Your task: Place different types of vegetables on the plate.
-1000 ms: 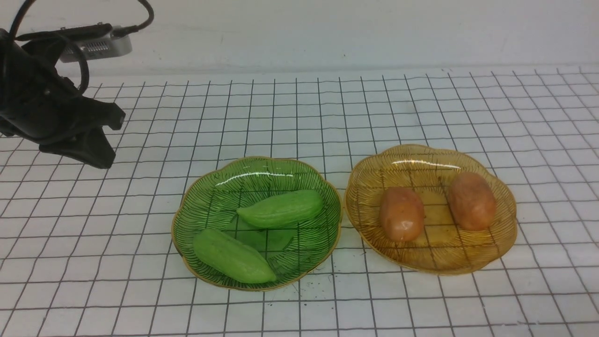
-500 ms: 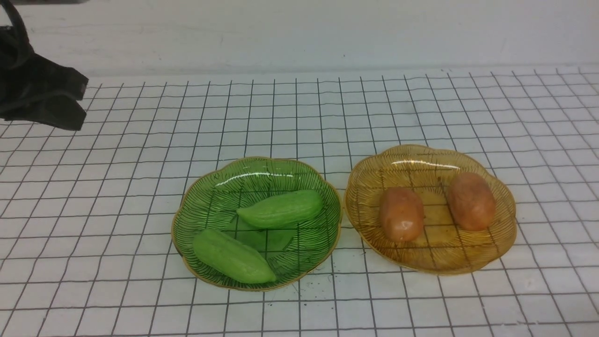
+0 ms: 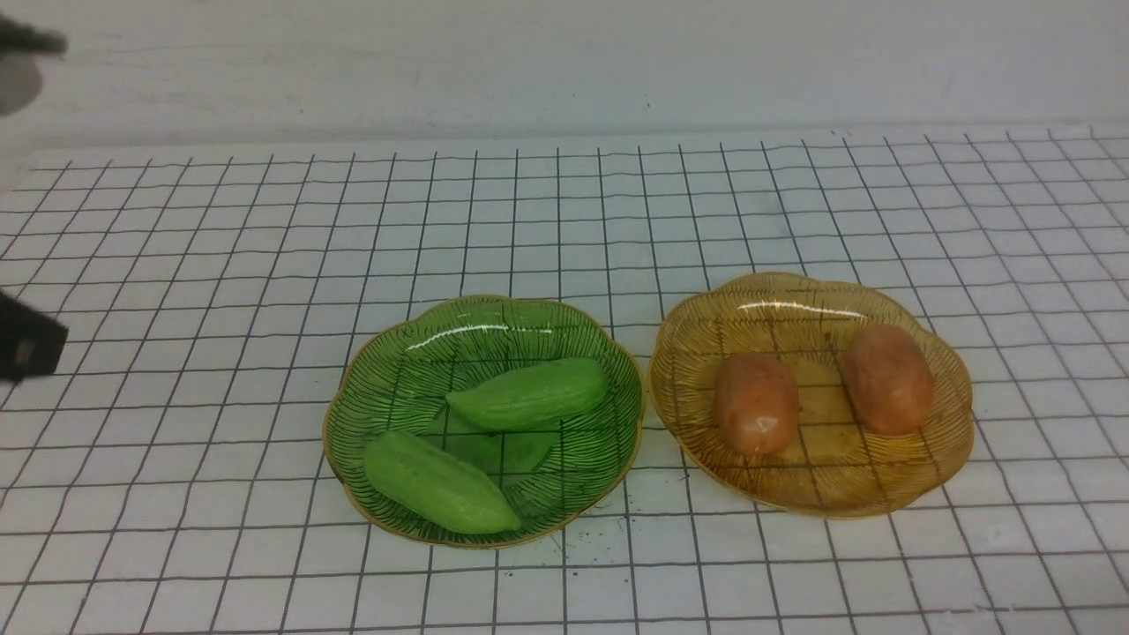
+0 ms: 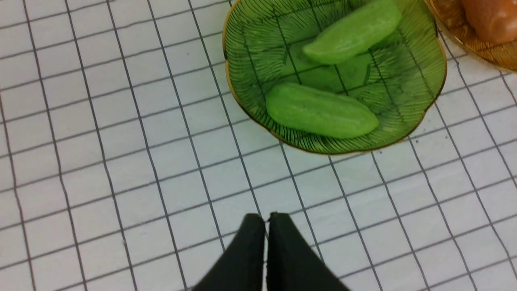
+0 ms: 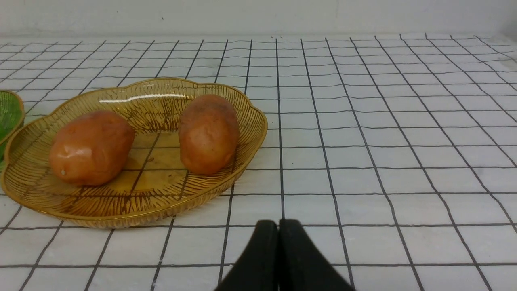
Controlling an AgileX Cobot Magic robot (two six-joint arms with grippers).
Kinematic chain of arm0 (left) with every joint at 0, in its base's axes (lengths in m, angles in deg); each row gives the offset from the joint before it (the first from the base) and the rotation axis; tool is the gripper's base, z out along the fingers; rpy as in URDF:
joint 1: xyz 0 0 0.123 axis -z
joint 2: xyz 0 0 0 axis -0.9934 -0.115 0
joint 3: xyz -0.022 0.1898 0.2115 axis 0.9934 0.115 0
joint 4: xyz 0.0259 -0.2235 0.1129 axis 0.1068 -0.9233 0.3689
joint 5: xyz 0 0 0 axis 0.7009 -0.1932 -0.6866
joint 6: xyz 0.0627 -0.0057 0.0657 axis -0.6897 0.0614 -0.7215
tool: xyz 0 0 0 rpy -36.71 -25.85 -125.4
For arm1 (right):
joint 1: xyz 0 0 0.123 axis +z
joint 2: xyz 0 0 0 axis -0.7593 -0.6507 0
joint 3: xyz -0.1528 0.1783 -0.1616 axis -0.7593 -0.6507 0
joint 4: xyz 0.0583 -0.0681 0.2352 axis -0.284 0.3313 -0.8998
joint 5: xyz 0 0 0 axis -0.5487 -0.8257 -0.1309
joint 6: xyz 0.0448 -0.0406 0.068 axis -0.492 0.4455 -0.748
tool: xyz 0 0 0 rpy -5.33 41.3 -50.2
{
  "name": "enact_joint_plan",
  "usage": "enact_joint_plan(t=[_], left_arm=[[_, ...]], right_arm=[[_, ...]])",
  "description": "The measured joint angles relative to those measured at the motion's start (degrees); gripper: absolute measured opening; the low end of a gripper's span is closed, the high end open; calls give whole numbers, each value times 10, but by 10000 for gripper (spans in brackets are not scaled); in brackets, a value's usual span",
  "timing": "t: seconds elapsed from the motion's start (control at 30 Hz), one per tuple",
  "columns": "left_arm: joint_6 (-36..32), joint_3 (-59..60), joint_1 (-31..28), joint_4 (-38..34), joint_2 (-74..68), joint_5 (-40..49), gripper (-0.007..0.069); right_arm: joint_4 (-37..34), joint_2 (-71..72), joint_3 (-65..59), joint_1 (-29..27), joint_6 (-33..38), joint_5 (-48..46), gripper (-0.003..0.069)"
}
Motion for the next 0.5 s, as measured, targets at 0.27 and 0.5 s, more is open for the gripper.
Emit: enact_joint_plan(t=[0.27, 0.5], left_arm=[[-55, 173, 0, -120, 208, -32, -3], [-122, 342, 0, -340, 378, -308, -3]], right_arm=[[0, 0, 0, -1, 0, 0, -15], [0, 0, 0, -1, 0, 0, -15]])
